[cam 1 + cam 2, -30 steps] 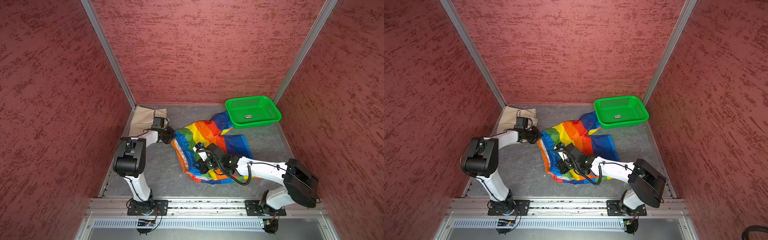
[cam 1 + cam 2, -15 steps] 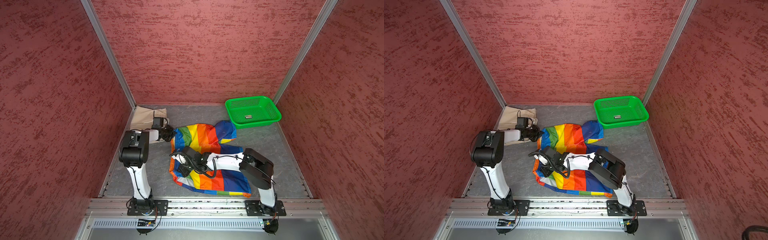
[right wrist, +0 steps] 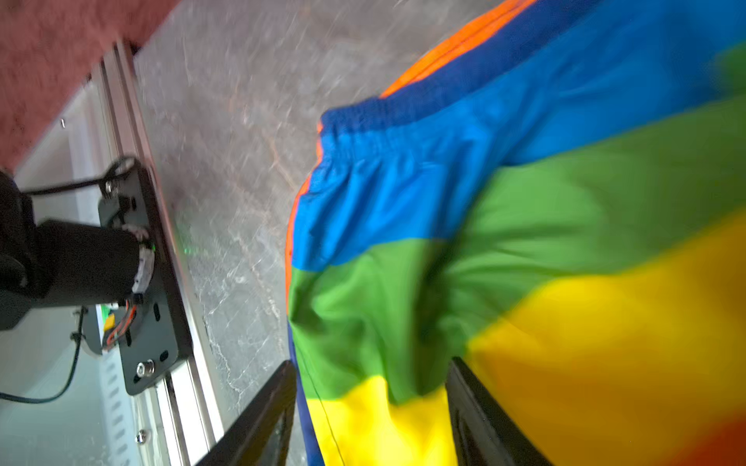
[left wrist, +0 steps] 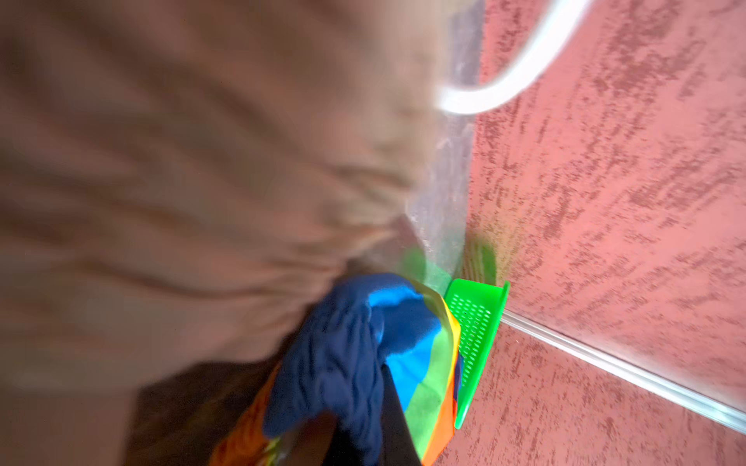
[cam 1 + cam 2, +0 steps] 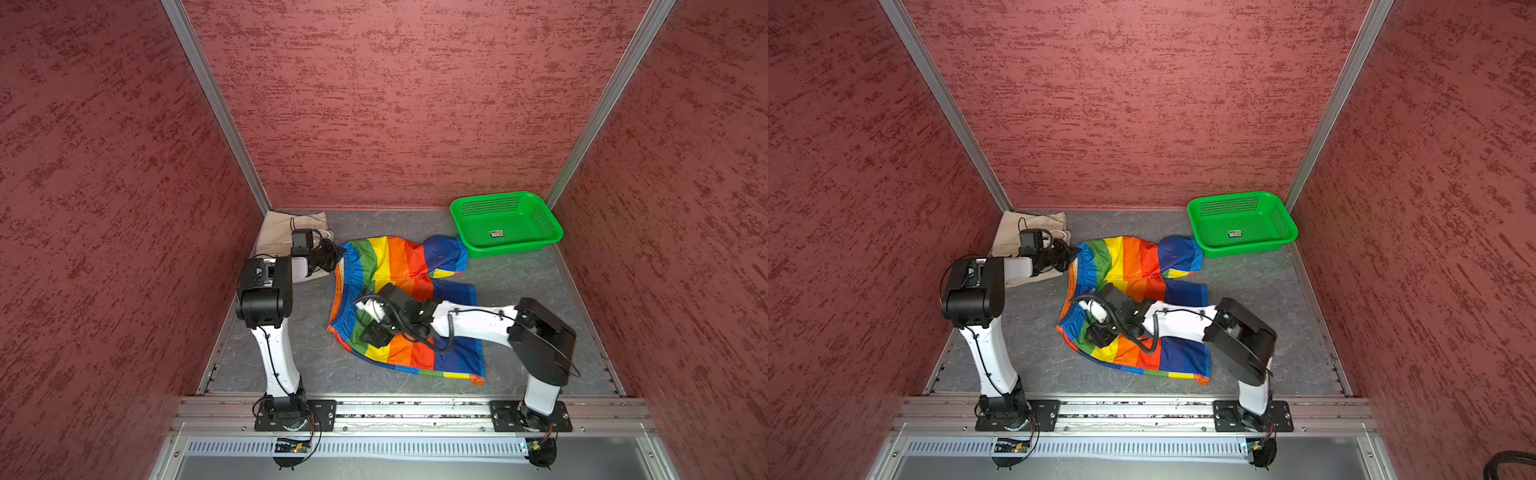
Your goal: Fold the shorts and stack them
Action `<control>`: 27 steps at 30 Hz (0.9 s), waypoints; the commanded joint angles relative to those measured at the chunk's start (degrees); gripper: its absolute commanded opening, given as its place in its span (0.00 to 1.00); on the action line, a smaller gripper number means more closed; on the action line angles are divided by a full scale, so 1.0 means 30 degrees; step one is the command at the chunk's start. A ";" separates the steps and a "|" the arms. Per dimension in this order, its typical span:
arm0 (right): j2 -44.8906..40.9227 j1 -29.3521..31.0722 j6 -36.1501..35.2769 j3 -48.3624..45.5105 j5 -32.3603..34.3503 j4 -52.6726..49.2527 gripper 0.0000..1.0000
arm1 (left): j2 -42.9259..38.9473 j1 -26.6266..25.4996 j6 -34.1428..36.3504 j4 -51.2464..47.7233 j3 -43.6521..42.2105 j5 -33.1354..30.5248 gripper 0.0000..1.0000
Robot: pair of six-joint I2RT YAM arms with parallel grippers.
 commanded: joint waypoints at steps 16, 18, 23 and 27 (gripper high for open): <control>-0.7183 -1.4162 0.5018 -0.5630 0.5955 -0.1110 0.67 | -0.5142 -0.1125 0.4411 -0.6391 0.0762 -0.1007 0.76; -0.6842 -1.5106 0.5114 -0.5502 0.5391 -0.0266 0.61 | -0.5772 -0.2382 0.6482 -0.9143 0.1864 -0.3395 0.67; -0.5819 -1.5835 0.4819 -0.3460 0.5359 0.0617 0.52 | -0.5684 -0.4919 0.8224 -1.1179 0.3672 -0.5381 0.59; -0.3228 -1.6784 0.6000 -0.1964 0.3918 0.1504 0.60 | -0.4974 -0.6314 0.9161 -1.2579 0.5285 -0.6408 0.67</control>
